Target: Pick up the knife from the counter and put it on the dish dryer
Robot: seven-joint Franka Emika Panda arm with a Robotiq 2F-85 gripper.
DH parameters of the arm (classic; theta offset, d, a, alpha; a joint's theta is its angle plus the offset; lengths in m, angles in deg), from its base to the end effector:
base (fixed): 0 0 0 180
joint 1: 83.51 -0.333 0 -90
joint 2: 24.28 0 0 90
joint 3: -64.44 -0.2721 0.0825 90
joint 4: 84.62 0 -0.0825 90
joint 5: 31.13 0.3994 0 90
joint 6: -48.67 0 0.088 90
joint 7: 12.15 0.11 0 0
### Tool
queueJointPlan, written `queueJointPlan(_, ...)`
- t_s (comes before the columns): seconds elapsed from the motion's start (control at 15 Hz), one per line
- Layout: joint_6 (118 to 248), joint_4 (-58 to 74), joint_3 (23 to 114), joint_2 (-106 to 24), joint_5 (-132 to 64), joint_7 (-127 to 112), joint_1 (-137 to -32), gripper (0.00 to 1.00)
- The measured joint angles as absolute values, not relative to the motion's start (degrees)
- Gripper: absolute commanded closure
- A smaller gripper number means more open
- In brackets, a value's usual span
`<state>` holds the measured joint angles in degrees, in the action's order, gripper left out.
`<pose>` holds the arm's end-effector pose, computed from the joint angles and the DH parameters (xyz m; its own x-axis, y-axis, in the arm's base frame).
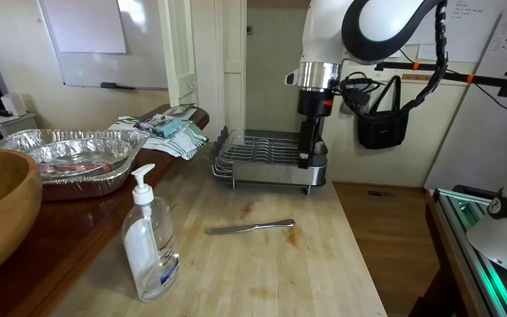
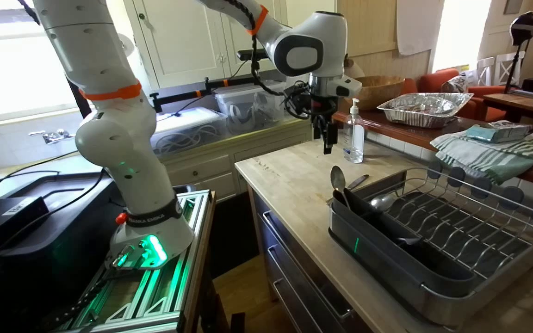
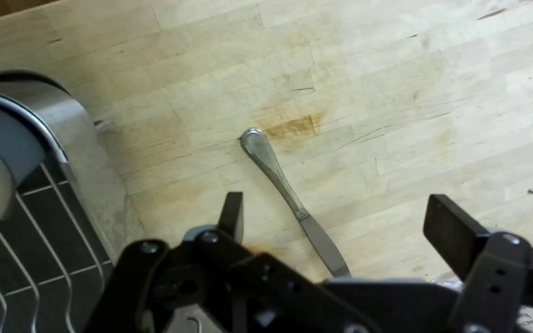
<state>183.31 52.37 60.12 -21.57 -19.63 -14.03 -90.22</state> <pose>0.4921 0.0990 0.2796 0.9964 0.0843 0.0011 0.0836 -0.9867 -0.1393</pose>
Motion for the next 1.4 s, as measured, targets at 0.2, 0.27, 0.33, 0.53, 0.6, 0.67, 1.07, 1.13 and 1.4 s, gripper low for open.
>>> queueJointPlan(0.2, 183.59, 51.12, 60.11, -24.3, -19.82, -13.95, -90.04, 0.0)
queueJointPlan(0.27, 183.59, 51.11, 60.1, -24.18, -19.82, -13.95, -90.04, 0.0)
queueJointPlan(0.33, 183.59, 51.11, 60.07, -23.96, -19.82, -13.95, -90.05, 0.0)
queueJointPlan(0.53, 183.59, 51.11, 60.04, -23.67, -19.82, -13.95, -90.05, 0.0)
queueJointPlan(0.6, 183.59, 51.11, 60.04, -23.67, -19.82, -13.95, -90.05, 0.0)
queueJointPlan(0.67, 183.59, 51.09, 60.04, -23.72, -19.82, -14.07, -90.04, 0.0)
queueJointPlan(1.07, 188.86, 51.06, 59.35, -26.96, -20.14, -16.33, -90.12, 0.0)
queueJointPlan(1.13, 190.44, 51.06, 59.11, -27.95, -20.57, -16.44, -90.13, 0.0)
queueJointPlan(1.4, 196.48, 50.91, 58.2, -32.33, -23.36, -16.62, -90.33, 0.0)
